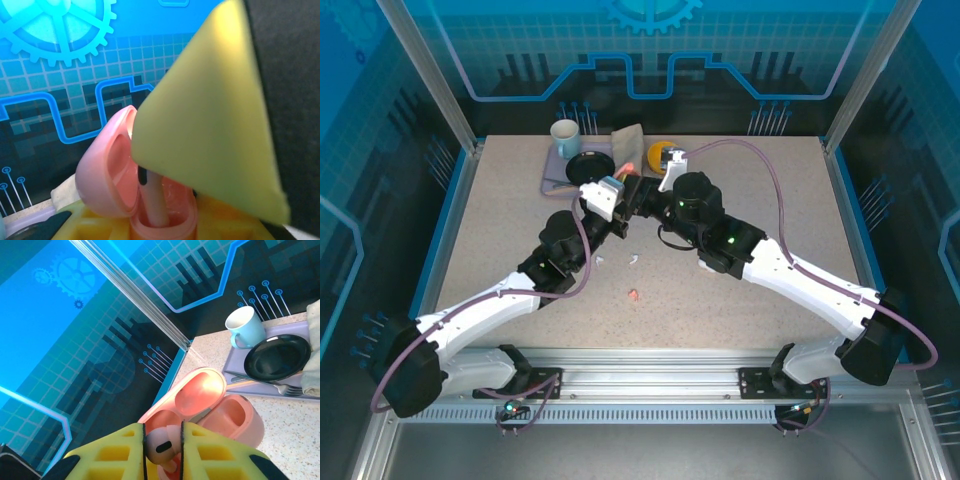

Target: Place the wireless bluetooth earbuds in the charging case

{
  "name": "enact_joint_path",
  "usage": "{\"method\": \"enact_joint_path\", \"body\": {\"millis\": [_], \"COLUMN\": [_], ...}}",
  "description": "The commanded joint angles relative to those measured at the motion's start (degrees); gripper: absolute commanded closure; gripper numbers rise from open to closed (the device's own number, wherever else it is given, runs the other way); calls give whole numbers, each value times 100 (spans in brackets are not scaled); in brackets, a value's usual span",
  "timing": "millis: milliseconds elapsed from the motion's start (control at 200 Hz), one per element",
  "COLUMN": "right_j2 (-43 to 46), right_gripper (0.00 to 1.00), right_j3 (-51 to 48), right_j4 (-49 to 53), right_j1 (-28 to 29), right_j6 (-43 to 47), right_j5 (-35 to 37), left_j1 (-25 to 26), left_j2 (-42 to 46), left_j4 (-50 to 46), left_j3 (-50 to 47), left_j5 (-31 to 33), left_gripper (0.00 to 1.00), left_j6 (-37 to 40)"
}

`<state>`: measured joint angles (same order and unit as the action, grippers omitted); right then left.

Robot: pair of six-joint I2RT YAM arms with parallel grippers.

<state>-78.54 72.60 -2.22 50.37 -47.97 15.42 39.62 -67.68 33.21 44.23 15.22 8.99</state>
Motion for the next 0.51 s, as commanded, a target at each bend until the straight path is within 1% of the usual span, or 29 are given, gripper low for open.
{"method": "enact_joint_path", "body": {"millis": [0, 250, 500], "right_j2": [133, 207, 109], "right_gripper": [80, 81, 81], "right_j3": [-160, -224, 40], "right_j4": [206, 395, 933], "right_j1": [69, 105, 140], "right_j6": [5, 11, 14], "right_j5": [-17, 27, 178], "left_j1": [37, 38, 40], "left_j2": [-16, -35, -36], "left_j4": [337, 300, 272], "left_j3": [330, 376, 404], "left_j5": [48, 55, 52], "left_gripper": [100, 100, 100], "left_j6": [-75, -47, -46]}}
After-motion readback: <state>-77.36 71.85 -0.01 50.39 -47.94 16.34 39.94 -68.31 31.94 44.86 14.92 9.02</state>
